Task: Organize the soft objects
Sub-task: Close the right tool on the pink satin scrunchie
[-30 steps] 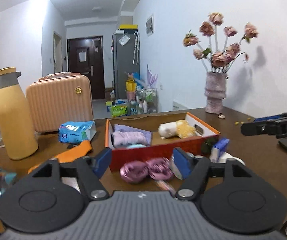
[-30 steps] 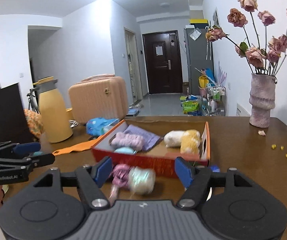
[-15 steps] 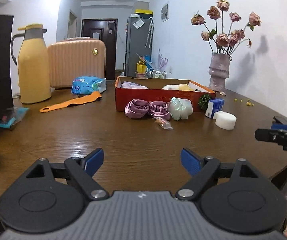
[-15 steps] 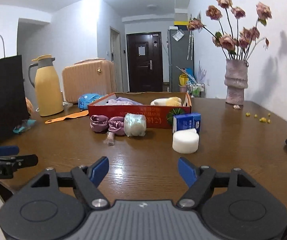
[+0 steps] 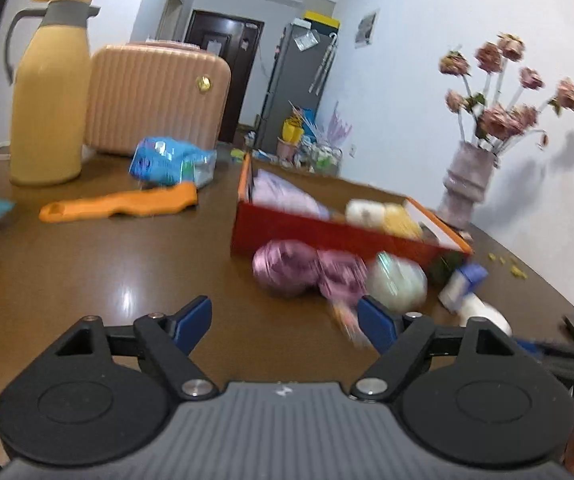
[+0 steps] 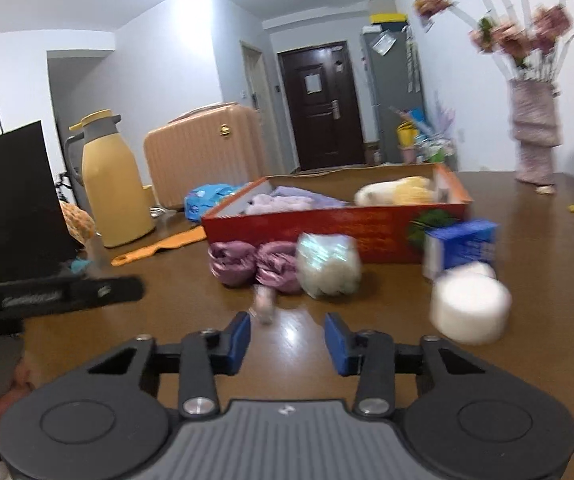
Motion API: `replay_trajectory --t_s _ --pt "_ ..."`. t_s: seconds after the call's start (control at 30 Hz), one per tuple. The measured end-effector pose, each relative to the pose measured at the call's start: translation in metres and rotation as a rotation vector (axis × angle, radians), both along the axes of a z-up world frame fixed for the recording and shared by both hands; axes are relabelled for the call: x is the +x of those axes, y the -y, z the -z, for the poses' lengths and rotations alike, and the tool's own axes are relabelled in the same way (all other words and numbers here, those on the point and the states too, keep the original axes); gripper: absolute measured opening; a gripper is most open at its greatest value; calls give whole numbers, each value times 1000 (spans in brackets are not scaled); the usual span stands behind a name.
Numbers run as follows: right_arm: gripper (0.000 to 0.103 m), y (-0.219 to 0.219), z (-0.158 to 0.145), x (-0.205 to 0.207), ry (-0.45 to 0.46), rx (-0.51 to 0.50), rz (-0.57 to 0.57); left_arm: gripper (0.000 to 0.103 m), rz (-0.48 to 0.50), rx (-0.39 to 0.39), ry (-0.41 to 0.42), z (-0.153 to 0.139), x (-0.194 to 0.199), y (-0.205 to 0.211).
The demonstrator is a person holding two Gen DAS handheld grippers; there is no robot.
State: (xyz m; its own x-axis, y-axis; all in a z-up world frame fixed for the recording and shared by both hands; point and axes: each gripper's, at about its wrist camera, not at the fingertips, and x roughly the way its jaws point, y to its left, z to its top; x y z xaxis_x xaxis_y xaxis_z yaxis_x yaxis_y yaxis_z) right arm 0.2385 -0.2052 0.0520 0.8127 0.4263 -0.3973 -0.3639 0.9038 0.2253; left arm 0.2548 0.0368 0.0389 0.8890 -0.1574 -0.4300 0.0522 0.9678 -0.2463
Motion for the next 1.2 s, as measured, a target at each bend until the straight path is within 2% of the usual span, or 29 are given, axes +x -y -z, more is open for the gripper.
replay_trajectory --t_s 0.07,0.17,0.23,0.27,0.3,0.33,0.4,0.47,0.57,0.63,0.7,0.77,0.87,0.97,1.07,1.2 --pt "36 -14 -1 30 -29 44 -26 79 24 -29 -10 -2 33 -3" --pt "36 -31 5 76 -76 115 -5 77 81 -73 -29 6 82 -7" --pt "36 -41 10 103 -102 115 39 69 74 -81 -67 15 108 -8" --pt "36 -45 12 112 -113 105 60 61 80 -78 -84 21 121 -10" --pt "38 -49 14 121 -119 101 85 45 86 -78 -107 27 128 -11" --pt "38 -51 17 127 -120 100 112 39 103 -96 -139 34 134 -13" --pt "38 -55 21 138 -123 81 137 35 132 -184 -171 45 137 -23" --pt "38 -56 29 146 -141 79 131 30 139 -221 -180 45 134 -31" --pt "34 -54 34 154 -173 108 99 28 127 -206 -176 45 133 -32" --pt "18 -54 35 156 -183 121 77 26 133 -211 -175 44 133 -32" --pt "12 -54 36 156 -188 124 69 25 133 -199 -169 43 133 -30" --pt "8 -55 34 154 -175 124 61 23 130 -186 -160 41 130 -28" --pt "6 -59 27 145 -105 110 47 19 123 -186 -93 28 119 -25" --pt "6 -63 8 120 -6 95 34 19 106 -189 -21 8 88 -21" --pt "6 -53 -12 82 67 110 8 19 109 -204 8 -8 49 -17" --pt "6 -29 -15 29 52 121 -30 19 140 -221 -8 -9 -2 -3"
